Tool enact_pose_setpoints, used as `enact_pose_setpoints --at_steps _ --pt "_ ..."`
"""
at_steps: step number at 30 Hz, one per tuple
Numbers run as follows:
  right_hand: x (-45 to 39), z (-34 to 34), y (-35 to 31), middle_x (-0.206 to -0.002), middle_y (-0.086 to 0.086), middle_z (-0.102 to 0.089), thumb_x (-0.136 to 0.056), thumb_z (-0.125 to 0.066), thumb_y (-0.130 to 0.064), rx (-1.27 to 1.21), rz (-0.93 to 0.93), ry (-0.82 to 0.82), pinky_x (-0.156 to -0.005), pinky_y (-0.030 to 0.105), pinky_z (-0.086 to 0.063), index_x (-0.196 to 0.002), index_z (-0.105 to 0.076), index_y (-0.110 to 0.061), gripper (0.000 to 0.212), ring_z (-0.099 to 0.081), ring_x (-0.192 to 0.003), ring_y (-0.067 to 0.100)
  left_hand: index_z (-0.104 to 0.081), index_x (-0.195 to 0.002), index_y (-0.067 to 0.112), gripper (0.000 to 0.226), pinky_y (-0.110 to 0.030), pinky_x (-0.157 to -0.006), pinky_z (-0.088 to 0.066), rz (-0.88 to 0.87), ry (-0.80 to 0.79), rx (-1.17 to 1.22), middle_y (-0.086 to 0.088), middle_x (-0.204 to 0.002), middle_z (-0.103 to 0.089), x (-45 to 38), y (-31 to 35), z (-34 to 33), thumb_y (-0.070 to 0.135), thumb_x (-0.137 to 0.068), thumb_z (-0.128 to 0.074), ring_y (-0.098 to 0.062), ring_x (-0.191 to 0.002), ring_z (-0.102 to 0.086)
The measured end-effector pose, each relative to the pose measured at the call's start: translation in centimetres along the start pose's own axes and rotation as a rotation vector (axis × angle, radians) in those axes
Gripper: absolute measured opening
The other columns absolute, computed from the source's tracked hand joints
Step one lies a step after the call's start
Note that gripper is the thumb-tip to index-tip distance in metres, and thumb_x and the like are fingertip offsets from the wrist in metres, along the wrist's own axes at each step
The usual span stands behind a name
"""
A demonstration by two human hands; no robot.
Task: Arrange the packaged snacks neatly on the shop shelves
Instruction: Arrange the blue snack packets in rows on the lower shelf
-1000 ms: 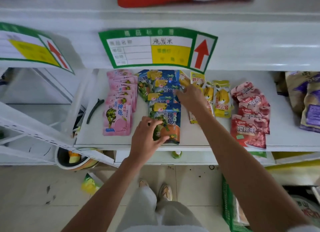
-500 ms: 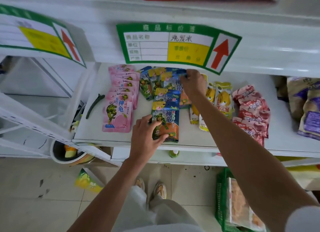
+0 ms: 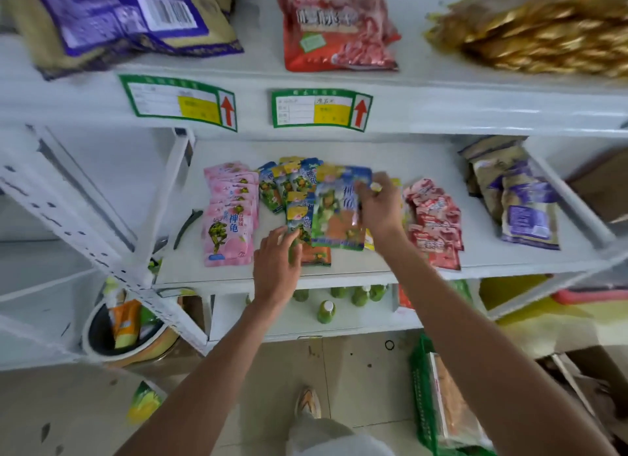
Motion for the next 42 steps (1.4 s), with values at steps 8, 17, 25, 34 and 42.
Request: enact_pose_setpoints --at_steps 8,17,25,34,42 --pt "14.4 0.1 -1.3 -0.059 -0.011 -0.051 -0.102 -0.068 -0.029 -0.124 -0.044 -0.147 -0.055 0.024 -0.043 -0.097 -0.058 -0.012 0.02 -0.047 -0.053 0.004 -0.063 -0.078 0.004 0.044 -0.033 -0.068 -0.039 0.212 -0.115 0.818 -0.006 -0.07 -0.057 5.4 4.3 9.0 0.042 -0.101 -0.067 -0.016 -0.067 -0.05" --pt "24.8 1.7 -1.3 -0.067 0.026 -0.056 -0.106 -0.062 -0.019 -0.182 0.051 -0.215 -0.055 0.022 -0.041 -0.085 -0.065 -0.003 0.027 -0.048 -0.057 0.018 -0.068 -0.064 0.014 0.035 -0.036 -0.06 -0.041 0.252 -0.056 0.982 -0.009 -0.062 -0.049 12.2 4.8 12.9 0.03 -0.094 -0.077 -0.021 -0.06 -0.045" --pt "26.8 3.3 -3.4 -0.062 -0.001 -0.059 -0.103 -0.066 -0.019 -0.174 0.107 -0.1 -0.056 0.031 -0.041 -0.079 -0.066 -0.016 0.024 -0.048 -0.058 0.012 -0.076 -0.089 0.015 0.015 -0.047 -0.071 -0.06 0.058 0.021 0.791 -0.003 -0.08 -0.076 15.0 8.5 13.9 0.028 -0.088 -0.083 -0.025 -0.076 -0.074" --pt "26.8 6.9 -4.2 -0.077 0.02 -0.072 -0.105 -0.064 -0.019 -0.4 0.061 -0.239 -0.067 0.044 -0.049 -0.095 -0.06 0.012 0.033 -0.075 -0.075 0.024 -0.08 -0.097 0.014 0.014 -0.025 -0.078 -0.057 0.186 -0.115 0.885 -0.004 -0.092 -0.081 14.6 10.7 16.1 0.025 -0.089 -0.082 -0.018 -0.09 -0.077" --pt "26.3 7.2 -3.2 -0.064 0.006 -0.057 -0.104 -0.066 -0.027 -0.336 0.076 -0.136 -0.055 0.047 -0.044 -0.075 -0.064 -0.013 0.032 -0.048 -0.06 0.024 -0.059 -0.102 0.021 0.035 -0.023 -0.074 -0.05 0.027 0.221 0.479 0.005 -0.093 -0.064 15.5 11.2 16.3 0.03 -0.083 -0.086 -0.011 -0.084 -0.063"
Point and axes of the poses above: each hand's wrist, its own x-axis away from the middle knuckle, its own z-axis out of the back of the hand, y = z × x, the point moved 2 cm from there along -x, towards the middle knuckle
